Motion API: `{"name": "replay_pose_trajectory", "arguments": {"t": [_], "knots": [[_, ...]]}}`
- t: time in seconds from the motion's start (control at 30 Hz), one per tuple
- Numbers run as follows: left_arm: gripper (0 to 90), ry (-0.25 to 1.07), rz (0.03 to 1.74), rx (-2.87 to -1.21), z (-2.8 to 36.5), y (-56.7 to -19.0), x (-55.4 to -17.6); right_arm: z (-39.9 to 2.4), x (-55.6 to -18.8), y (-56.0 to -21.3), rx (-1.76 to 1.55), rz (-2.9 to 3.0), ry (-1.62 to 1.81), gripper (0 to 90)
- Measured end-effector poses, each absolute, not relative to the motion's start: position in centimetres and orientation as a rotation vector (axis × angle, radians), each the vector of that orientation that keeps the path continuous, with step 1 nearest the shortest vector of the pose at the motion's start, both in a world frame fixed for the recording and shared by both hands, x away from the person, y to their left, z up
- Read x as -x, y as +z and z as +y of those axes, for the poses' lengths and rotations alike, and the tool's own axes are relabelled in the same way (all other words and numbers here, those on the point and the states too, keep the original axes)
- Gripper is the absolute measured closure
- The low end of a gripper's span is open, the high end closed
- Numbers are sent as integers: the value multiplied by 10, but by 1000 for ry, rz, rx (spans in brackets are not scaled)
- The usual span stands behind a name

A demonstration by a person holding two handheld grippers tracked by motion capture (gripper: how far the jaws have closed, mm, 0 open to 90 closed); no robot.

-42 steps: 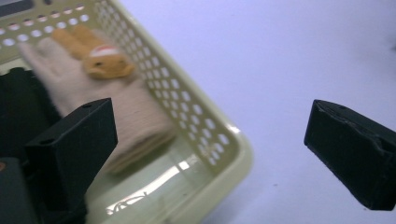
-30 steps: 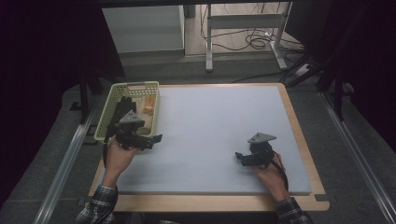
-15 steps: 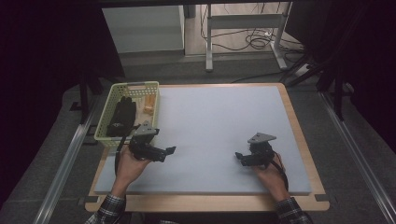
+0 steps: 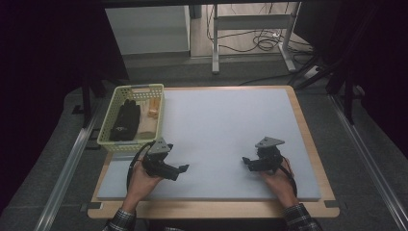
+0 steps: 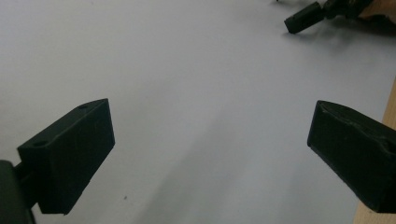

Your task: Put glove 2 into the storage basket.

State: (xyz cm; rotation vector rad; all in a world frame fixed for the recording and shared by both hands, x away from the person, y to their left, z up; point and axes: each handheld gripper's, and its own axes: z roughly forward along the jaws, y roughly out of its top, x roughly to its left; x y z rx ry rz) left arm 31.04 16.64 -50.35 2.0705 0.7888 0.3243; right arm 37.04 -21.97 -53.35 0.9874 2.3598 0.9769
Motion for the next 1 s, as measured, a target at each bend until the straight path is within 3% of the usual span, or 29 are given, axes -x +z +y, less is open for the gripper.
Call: {"name": "replay_pose_trajectory", "arguments": {"t": [0.57,1.0], "knots": [[0,317,792,-2176,157,-547,-304,-220,-370,-534,-985,2359,976,178],[0,295,837,-2247,150,-550,-308,-220,-370,-534,-985,2358,976,178]]}}
